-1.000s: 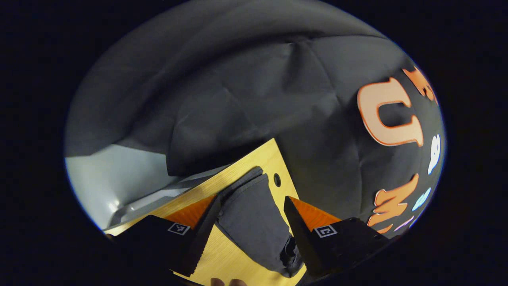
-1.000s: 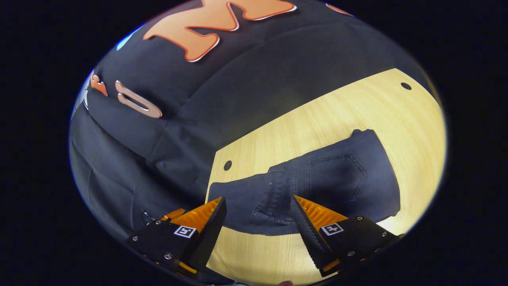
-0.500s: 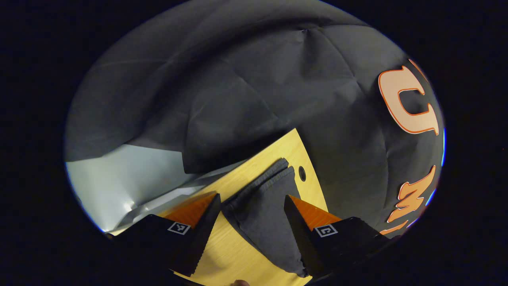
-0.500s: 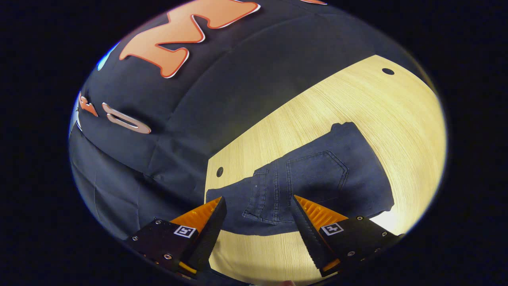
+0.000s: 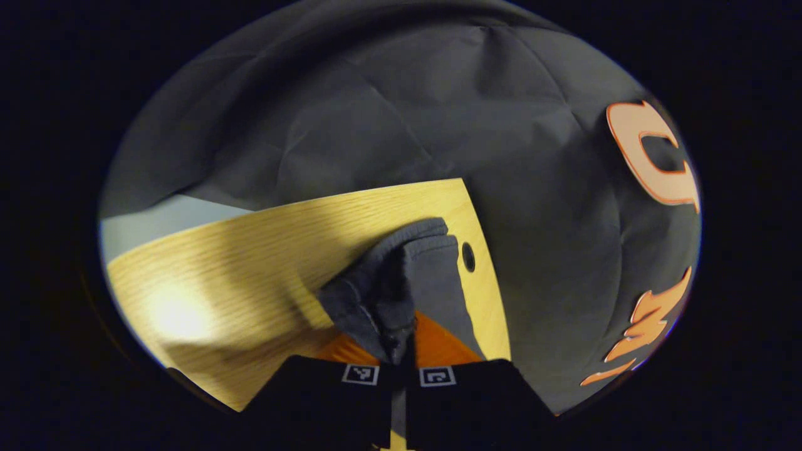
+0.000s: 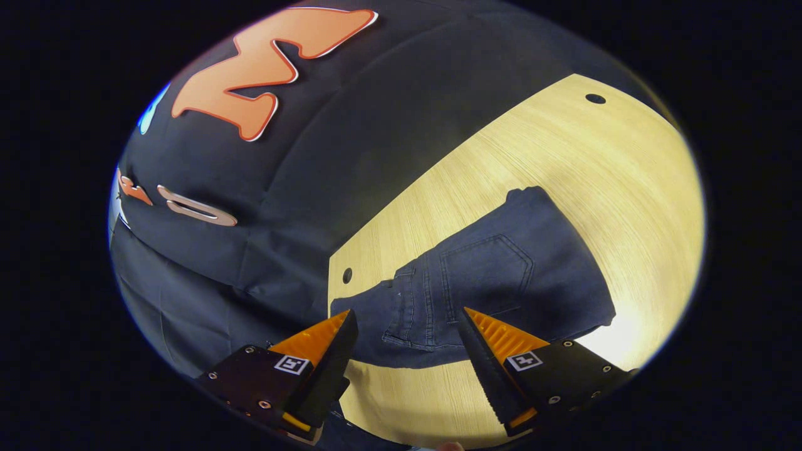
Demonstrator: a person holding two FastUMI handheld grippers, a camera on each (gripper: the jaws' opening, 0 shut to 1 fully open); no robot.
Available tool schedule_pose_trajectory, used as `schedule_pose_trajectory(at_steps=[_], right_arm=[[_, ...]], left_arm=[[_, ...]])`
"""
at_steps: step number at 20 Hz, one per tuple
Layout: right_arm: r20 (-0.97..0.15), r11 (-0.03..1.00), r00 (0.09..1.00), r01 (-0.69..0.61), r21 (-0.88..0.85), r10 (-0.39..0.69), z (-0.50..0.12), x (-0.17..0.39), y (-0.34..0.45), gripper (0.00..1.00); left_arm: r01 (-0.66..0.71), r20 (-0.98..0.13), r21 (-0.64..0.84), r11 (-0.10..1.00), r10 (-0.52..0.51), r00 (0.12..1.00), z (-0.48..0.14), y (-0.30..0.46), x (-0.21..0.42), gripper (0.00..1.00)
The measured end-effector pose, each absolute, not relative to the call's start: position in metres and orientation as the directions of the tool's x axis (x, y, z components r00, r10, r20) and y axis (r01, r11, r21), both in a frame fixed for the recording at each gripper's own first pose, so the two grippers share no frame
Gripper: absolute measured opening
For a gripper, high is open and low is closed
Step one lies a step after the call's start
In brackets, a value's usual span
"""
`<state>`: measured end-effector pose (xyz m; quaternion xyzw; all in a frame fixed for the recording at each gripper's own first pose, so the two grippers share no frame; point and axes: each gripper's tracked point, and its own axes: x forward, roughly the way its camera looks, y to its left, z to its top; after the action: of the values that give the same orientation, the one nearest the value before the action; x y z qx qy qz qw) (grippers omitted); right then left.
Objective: Grasp the waist and the cuffs of the jeans and fold them to make the two legs overlap; first hold the waist and fold one-third of the jeans toward the cuffs, then hold the cuffs and fold the remaining one-third in the same direction to finish folding.
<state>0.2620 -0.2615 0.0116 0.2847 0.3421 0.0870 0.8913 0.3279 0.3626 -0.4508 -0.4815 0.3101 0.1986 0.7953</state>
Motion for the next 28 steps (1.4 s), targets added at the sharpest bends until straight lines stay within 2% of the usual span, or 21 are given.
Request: schedule_pose_trajectory(at_steps=[2,10,16,20,28], right_arm=[[-0.555,0.828,0.758,0.036,0.559,0.342,0.013,0.262,-0.267,0.98],[-0.531,0.854,0.784,0.003,0.521,0.321,0.023,0.256,-0.276,0.98],[-0.496,0.854,0.813,-0.002,0.521,0.304,0.039,0.246,-0.309,0.99],[-0.482,0.854,0.832,0.02,0.52,0.274,0.042,0.24,-0.347,0.99],[-0.486,0.836,0.835,0.057,0.546,0.26,0.042,0.229,-0.429,0.98]], left_arm=[[-0.601,-0.688,-0.622,0.502,0.015,0.726,-0.444,0.363,0.321,0.03],[-0.424,-0.561,-0.647,0.633,-0.018,0.828,-0.337,0.321,0.334,0.02],[-0.304,-0.507,-0.579,0.757,-0.042,0.861,-0.264,0.249,0.36,0.02],[-0.23,-0.496,-0.505,0.832,-0.062,0.866,-0.228,0.202,0.355,0.02],[-0.109,-0.51,-0.383,0.917,-0.112,0.853,-0.211,0.065,0.356,0.02]])
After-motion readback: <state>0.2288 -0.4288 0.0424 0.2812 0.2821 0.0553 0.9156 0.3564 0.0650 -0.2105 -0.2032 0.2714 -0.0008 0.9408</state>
